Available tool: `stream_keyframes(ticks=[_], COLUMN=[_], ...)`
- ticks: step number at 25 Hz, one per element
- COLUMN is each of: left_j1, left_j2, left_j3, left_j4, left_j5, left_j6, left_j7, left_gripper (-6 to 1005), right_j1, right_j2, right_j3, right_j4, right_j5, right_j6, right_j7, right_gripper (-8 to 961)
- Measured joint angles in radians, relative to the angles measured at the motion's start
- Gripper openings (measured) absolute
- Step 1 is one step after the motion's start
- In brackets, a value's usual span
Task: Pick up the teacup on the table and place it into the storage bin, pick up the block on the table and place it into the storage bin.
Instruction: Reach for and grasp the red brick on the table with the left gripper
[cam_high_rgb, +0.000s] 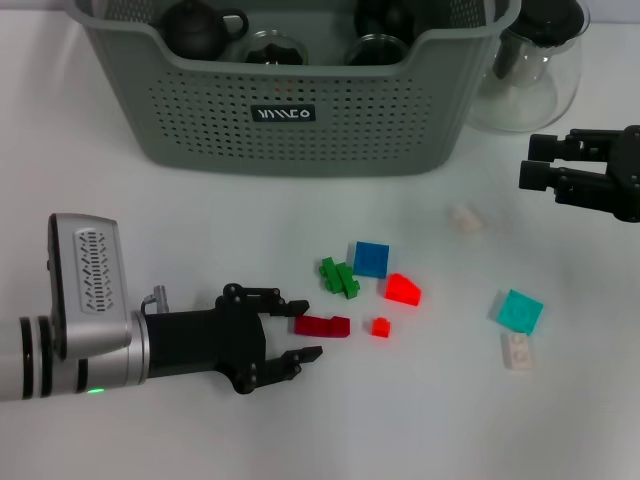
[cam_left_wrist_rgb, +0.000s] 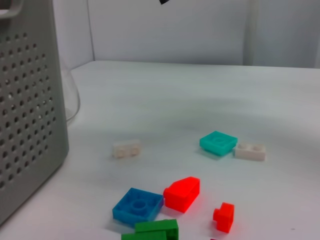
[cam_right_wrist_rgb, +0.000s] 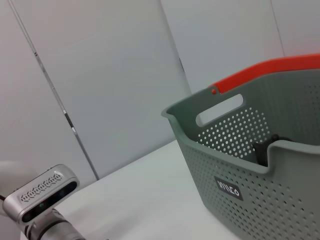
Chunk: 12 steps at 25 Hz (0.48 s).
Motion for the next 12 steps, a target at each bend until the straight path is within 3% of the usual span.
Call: stream_keyframes(ticks=[6,9,12], left_j1=[-0.001,-0.003,-0.004], left_j2=[0.001,0.001,0.000], left_j3=[0.001,0.001,-0.002], left_j4=[-0.003,-0.006,-0.007], left_j5=[-0.002,-0.003,-0.006], left_j6=[0.003,-0.009,-0.018], left_j7=[0.000,0.001,0.001], left_gripper=[533,467,469], right_j1=[-0.002,-0.002,-0.002], right_j2=[0.000,0.000,0.000], right_j3=[0.000,0.000,0.000], right_j4=[0.001,0.001,0.001], right_j5=[0.000,0.000,0.000], right_j6=[0.000,0.001,0.002], right_j7=[0.000,-0.001,-0.001], right_gripper=[488,488,488])
